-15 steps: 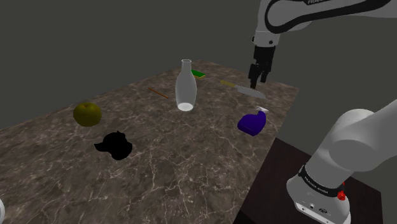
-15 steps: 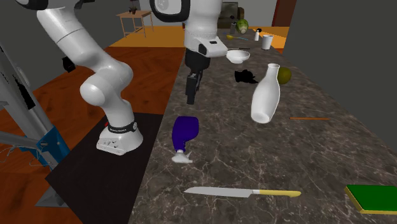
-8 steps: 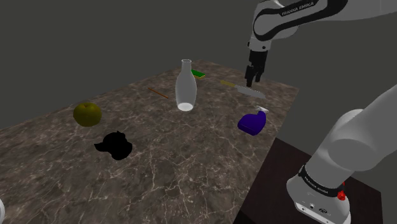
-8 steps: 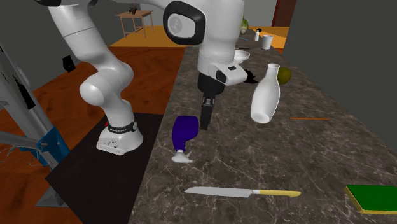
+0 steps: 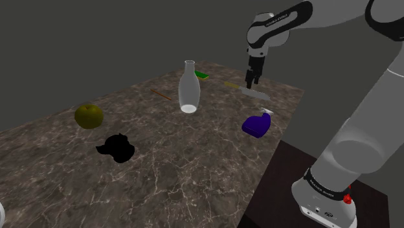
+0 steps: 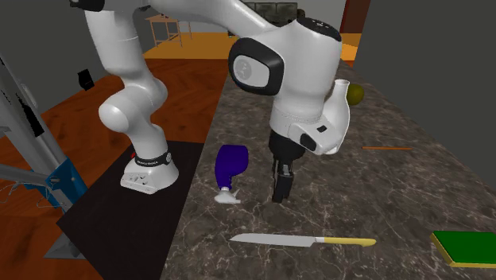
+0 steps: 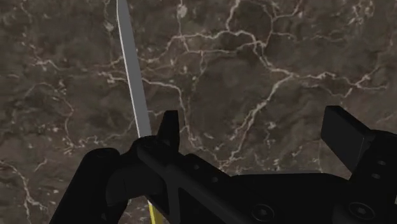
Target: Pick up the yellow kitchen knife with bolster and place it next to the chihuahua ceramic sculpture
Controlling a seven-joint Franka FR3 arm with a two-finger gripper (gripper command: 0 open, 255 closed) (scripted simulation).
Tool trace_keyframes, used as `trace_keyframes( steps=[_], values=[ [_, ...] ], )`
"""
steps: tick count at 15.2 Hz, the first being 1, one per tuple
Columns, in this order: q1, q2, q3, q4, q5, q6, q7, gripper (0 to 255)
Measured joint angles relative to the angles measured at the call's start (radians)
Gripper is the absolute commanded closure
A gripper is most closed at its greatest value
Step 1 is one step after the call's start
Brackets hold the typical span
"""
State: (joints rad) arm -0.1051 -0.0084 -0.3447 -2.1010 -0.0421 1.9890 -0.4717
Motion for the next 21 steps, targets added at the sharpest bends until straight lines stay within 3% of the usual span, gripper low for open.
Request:
trace_keyframes(
  steps=[8,21],
  values=[
    [-0.08,0.313,-0.025,0.283,0.118,0.015,-0.195,0],
    [-0.095,0.38,-0.016,0.254,0.146,0.107,-0.223,0]
  ],
)
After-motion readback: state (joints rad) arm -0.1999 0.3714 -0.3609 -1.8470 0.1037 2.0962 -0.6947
